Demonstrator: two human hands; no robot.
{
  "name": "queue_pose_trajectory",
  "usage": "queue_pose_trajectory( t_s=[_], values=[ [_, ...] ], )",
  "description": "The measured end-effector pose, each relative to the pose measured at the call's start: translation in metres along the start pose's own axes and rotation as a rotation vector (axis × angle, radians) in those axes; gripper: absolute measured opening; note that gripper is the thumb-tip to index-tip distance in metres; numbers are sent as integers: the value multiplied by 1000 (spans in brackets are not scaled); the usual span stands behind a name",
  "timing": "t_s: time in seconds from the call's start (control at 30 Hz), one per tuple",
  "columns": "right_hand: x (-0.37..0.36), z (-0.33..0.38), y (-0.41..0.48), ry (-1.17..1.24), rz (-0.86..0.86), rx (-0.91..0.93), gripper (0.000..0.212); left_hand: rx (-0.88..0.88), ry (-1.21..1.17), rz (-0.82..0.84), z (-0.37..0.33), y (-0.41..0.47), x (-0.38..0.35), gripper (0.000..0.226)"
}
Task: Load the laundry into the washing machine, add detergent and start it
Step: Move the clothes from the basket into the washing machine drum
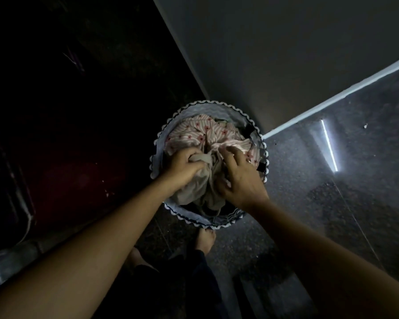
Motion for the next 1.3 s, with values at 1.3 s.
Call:
queue_pose_trajectory(
  t_s=[1.3],
  values=[
    [451, 310, -79, 714, -242, 293, 75, -620, -509, -191, -357, -348, 289, 29]
  ],
)
Point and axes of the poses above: each hand's wrist, its own y-axis towards the middle knuckle, its own x-axis out of the back of the hand, z = x × y, the point moved 3 cm from there along y, towards the middle knuckle, and after that the axes turned 7 degrees about -y, right-handed, at the moved point
